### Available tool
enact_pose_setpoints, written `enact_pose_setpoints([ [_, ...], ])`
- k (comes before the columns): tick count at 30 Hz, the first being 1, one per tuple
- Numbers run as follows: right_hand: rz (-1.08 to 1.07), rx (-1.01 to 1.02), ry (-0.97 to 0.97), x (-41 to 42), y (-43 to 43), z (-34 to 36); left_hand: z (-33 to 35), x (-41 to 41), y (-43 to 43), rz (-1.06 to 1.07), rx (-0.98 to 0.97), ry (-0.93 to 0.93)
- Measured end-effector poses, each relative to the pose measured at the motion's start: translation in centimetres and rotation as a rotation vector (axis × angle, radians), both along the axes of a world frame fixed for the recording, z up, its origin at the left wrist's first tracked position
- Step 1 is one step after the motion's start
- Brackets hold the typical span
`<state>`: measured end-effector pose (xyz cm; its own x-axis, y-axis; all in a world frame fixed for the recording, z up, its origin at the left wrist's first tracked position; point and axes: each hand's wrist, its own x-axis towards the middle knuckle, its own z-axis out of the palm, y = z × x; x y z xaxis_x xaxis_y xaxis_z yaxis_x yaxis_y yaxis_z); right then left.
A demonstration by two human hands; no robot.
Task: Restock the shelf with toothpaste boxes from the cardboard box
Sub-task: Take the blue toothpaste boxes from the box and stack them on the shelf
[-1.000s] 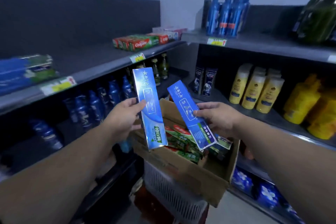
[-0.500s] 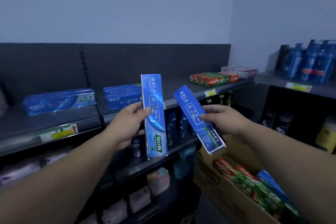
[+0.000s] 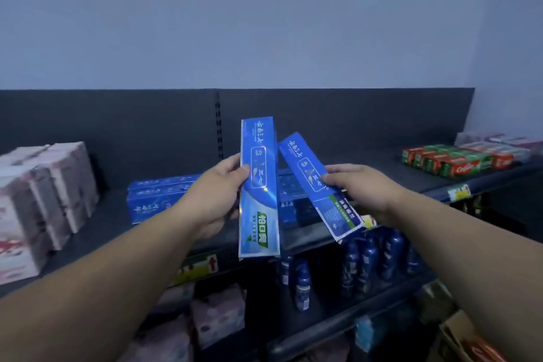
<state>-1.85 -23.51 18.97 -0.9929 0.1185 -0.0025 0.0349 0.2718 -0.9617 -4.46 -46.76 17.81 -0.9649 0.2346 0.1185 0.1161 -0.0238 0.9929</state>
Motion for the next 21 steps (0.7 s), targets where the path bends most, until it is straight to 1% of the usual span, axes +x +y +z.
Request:
enact_pose_setpoints([
  [4,0.029,-0.039,-0.012,-3.8,-2.0,-0.1,0.1,-2.6,-1.5,0.064,0.186,-0.196],
  [8,0.133,0.015,-0.016,-6.7,-2.8,0.2,-0.2,-4.2,-2.6,0.15,0.236,-0.257],
  [13,0.219,0.034,-0.005,-9.8,-3.4,0.1,-0.2,-4.5,-3.1,0.227,0.261,-0.294],
  [18,0.366,0.065,0.014,-11.8,-4.9,0.4,0.1,-4.6,-2.7,0.257,0.176,-0.348],
  [20,0.391,0.112,0.048,-12.4,-5.6,0.2,0.2,-4.5,-2.3,0.282,0.162,-0.36],
  [21,0.399,0.101,0.052,-12.7,-6.0,0.0,0.3,-4.5,-2.0,0.278,0.153,-0.358],
])
